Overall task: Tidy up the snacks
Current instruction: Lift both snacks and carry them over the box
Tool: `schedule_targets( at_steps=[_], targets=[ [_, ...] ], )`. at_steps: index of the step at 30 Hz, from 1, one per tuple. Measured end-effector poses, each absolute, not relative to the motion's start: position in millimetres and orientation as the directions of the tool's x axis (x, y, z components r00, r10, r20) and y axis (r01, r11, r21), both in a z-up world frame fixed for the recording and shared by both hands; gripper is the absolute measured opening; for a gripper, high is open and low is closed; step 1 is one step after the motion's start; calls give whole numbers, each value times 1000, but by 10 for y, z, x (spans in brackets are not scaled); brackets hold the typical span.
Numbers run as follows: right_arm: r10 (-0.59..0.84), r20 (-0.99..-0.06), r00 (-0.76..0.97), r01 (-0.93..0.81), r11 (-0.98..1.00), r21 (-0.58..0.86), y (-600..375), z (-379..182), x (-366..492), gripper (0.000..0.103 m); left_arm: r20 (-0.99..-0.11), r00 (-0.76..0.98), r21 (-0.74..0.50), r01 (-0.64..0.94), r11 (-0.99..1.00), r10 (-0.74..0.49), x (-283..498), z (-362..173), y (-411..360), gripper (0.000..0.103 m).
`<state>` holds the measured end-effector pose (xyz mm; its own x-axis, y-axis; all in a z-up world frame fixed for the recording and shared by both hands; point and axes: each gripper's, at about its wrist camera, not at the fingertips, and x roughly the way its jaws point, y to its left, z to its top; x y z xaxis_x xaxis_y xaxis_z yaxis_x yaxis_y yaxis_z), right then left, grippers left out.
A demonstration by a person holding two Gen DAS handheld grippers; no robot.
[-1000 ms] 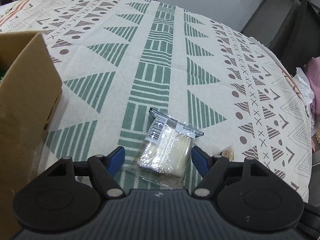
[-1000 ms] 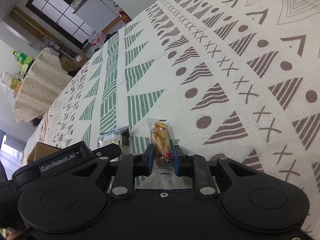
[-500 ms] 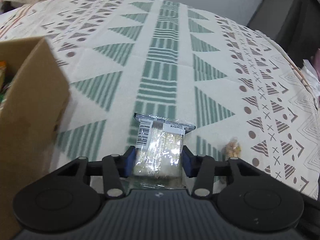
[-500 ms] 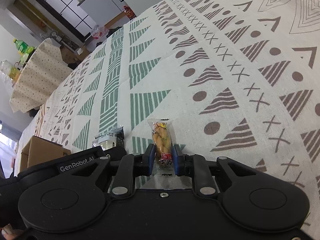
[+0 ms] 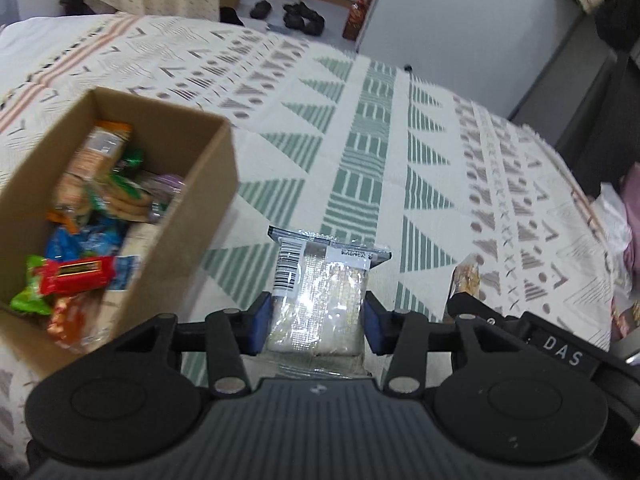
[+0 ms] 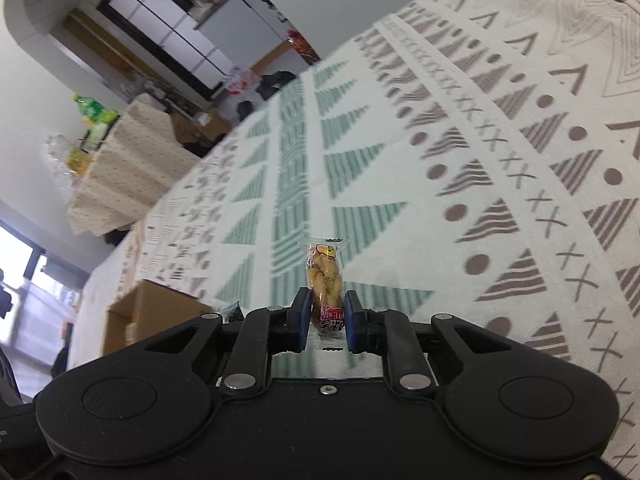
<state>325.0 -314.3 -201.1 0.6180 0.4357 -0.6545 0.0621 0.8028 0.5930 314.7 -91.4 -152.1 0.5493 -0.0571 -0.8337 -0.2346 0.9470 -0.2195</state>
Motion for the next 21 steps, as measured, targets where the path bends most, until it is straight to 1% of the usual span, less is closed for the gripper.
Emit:
schedule_targets(
  at_steps=[12, 21],
  targets=[
    [531, -554, 641, -52, 750, 659, -2962, -1614, 3182, 18, -793, 609, -256, -357, 898, 16, 2762, -1022, -505, 46],
    [583, -486, 651, -162, 732, 661, -2670, -1382, 3099, 18, -786, 614, -275, -452, 849, 72, 2535, -866, -88, 46]
  ],
)
